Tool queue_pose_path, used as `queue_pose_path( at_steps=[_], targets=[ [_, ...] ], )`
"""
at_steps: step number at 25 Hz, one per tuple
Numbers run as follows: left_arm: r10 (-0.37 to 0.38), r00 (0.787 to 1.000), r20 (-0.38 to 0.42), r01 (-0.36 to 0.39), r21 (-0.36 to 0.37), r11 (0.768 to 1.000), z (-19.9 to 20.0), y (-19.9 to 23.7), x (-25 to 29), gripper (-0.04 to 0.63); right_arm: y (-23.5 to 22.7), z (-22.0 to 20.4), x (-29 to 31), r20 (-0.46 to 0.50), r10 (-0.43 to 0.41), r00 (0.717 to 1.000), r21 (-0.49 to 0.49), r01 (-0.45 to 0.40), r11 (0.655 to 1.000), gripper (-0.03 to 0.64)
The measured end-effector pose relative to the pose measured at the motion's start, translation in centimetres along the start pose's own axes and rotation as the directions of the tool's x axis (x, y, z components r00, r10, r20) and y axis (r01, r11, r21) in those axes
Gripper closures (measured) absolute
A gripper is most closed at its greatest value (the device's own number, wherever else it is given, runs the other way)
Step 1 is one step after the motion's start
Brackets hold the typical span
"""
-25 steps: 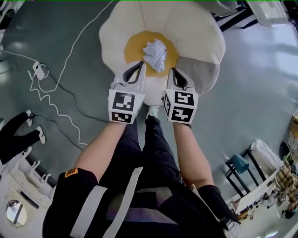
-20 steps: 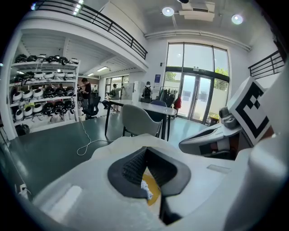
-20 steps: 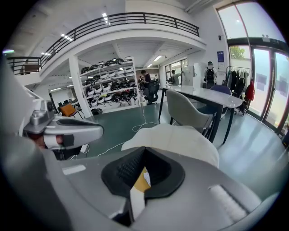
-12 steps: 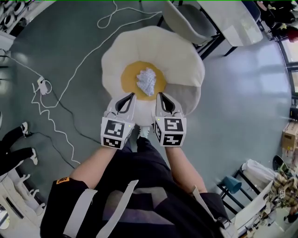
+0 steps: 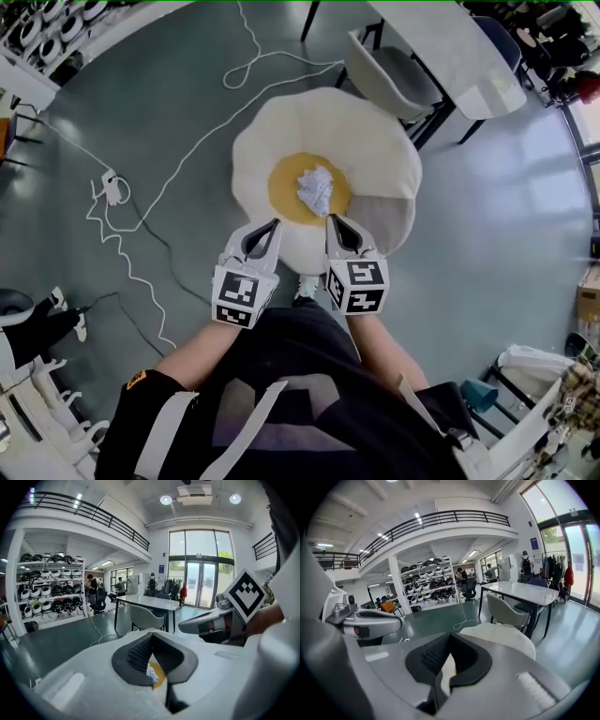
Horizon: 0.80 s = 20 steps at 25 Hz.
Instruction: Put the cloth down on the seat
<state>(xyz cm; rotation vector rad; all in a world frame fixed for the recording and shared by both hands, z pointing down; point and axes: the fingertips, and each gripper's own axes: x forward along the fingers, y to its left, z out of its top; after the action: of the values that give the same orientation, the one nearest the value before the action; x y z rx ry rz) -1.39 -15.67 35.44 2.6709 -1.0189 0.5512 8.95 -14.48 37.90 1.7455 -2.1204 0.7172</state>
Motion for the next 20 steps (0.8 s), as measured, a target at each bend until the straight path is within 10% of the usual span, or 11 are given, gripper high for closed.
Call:
queue_pose_path(
  at_steps=[20],
  targets=[
    [-0.220, 0.971, 0.095, 0.216, 0.046, 0.975, -0.2, 3.8, -10.7, 0.597, 13.7, -2.3, -5.7, -0.002, -0.133, 0.991, 0.007, 0.133, 0.991, 0.617]
  ],
)
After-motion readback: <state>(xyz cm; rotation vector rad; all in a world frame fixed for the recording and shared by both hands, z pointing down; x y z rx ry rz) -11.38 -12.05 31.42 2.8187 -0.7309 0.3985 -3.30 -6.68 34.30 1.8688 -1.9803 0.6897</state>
